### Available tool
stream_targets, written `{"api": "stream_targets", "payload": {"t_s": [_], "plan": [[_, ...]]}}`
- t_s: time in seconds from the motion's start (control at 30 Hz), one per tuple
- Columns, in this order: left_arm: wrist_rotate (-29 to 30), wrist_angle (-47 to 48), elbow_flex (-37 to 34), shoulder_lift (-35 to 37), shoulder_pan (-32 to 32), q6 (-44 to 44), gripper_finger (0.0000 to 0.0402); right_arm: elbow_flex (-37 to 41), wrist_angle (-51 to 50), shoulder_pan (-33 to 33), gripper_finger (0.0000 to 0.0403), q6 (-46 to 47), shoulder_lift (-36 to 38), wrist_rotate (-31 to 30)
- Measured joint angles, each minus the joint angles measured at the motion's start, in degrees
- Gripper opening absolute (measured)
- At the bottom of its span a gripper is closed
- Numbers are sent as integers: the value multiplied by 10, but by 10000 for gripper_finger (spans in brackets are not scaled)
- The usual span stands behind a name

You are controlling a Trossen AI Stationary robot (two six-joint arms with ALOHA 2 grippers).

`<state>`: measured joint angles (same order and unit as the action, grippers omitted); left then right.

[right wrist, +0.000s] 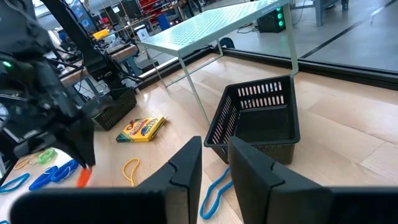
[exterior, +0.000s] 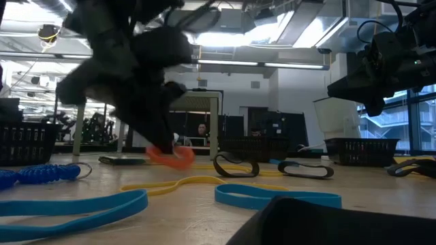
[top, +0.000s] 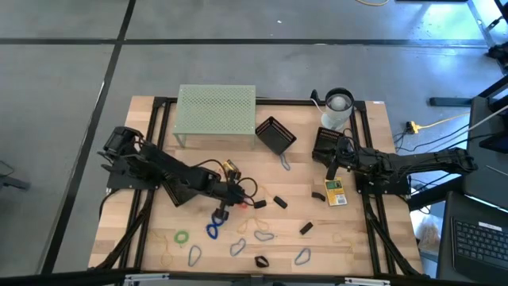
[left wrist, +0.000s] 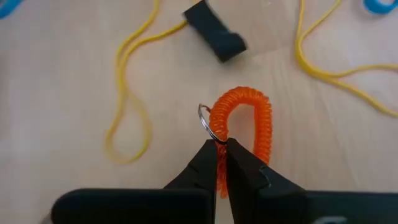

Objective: Pick & Place Office Desk Supplies
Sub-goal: Put the orange keychain into the bottom black bin

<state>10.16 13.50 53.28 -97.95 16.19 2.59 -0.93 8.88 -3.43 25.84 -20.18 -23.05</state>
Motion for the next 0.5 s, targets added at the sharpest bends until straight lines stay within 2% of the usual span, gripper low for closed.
{"api": "stream_targets", "payload": {"t_s": [0.2, 0.33, 0.5], "plan": [[8, 148, 79, 47, 1, -47, 9, 0, 0, 0, 82, -1, 0, 0], [9, 222, 94, 111, 11, -71, 11, 0, 0, 0, 82, -1, 0, 0], [36, 355, 94, 204, 25, -187, 11, 0, 0, 0, 82, -1, 0, 0]]}}
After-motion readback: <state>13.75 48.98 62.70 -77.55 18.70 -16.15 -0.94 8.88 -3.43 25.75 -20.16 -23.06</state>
